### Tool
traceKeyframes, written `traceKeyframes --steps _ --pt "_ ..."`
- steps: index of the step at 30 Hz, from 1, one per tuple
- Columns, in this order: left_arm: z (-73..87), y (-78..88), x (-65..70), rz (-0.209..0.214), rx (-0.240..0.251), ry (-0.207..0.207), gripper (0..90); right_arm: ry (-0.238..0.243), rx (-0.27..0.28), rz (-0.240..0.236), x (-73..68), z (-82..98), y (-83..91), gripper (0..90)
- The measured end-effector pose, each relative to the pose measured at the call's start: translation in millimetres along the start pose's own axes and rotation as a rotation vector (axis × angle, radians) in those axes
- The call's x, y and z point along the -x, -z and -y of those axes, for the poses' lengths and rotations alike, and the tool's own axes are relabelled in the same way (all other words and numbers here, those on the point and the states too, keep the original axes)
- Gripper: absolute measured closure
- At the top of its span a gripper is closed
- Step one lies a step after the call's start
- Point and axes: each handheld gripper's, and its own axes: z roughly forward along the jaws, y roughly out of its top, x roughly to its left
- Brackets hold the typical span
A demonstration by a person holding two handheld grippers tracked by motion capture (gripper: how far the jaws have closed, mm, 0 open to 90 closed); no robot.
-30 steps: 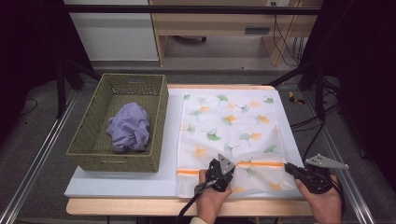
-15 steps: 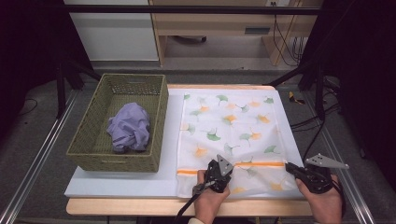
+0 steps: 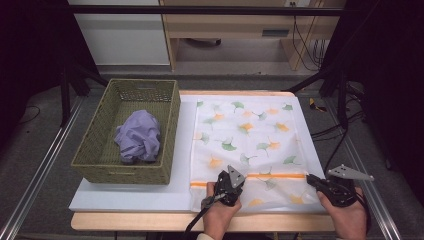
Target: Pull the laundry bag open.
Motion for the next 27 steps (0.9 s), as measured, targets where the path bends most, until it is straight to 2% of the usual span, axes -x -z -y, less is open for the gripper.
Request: traceKeyframes --steps 5,8,14,18,27 --pt "0.9 1.0 -1.4 -0.006 -0.009 -0.012 90.0 0.006 -0.004 0.01 -0.9 -0.5 -0.6 86.2" --pt "2.4 2.4 -5.4 -0.002 -0.006 0.007 90.0 -0.001 -0.008 0.005 -0.6 -0.5 -0.5 86.2" --pt "3.0 5.1 -9.0 -0.01 -0.011 0.005 90.0 -0.013 -0.014 0.015 -1.8 -1.4 -2.8 86.2" --pt "5.5 8.3 -15.2 -0.017 -0.012 0.02 90.0 -0.01 -0.015 0.017 -0.1 -0.8 -3.4 86.2" --pt "9.0 13.1 -18.0 -0.025 -0.011 0.016 90.0 -0.007 -0.021 0.016 0.3 0.1 -3.2 86.2"
